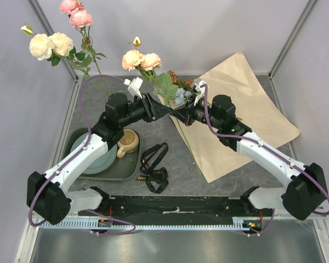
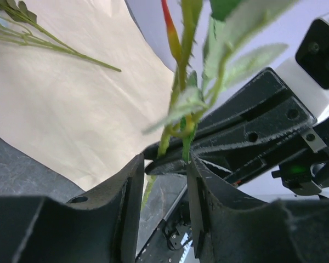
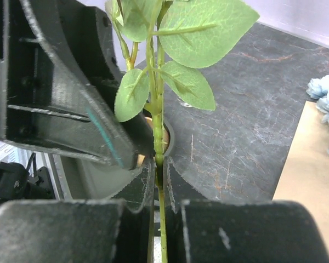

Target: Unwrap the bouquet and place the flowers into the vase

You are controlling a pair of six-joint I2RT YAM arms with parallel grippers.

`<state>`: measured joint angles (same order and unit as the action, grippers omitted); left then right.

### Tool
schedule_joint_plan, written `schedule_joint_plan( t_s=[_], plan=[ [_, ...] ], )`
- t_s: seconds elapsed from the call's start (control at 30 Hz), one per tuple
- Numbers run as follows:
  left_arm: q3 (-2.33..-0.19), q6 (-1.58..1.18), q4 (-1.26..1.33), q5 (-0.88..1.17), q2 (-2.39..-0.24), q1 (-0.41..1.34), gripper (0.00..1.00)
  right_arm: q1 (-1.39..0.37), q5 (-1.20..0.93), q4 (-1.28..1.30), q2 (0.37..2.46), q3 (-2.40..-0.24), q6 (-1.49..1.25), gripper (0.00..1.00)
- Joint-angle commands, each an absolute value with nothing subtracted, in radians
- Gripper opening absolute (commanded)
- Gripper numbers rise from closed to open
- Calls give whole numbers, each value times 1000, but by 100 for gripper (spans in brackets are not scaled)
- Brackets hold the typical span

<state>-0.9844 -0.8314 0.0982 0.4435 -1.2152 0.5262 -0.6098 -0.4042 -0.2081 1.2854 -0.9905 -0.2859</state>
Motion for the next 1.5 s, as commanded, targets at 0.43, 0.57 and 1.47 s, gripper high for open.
schedule_joint_plan(
  t_s=[0.43,0.57,1.47],
  plan=[
    [-1075,-741,103,359,-1258,535,37,-612,-492,-282,1241,-982,-290,0],
    [-1077,-742,101,364,-1253,535,36,-612,-495,-285,1241,-982,-290,0],
    [-1641,78,-534,124,-1238,568,2,-546,-6,-72,1149,-1006,-347,90]
  ],
)
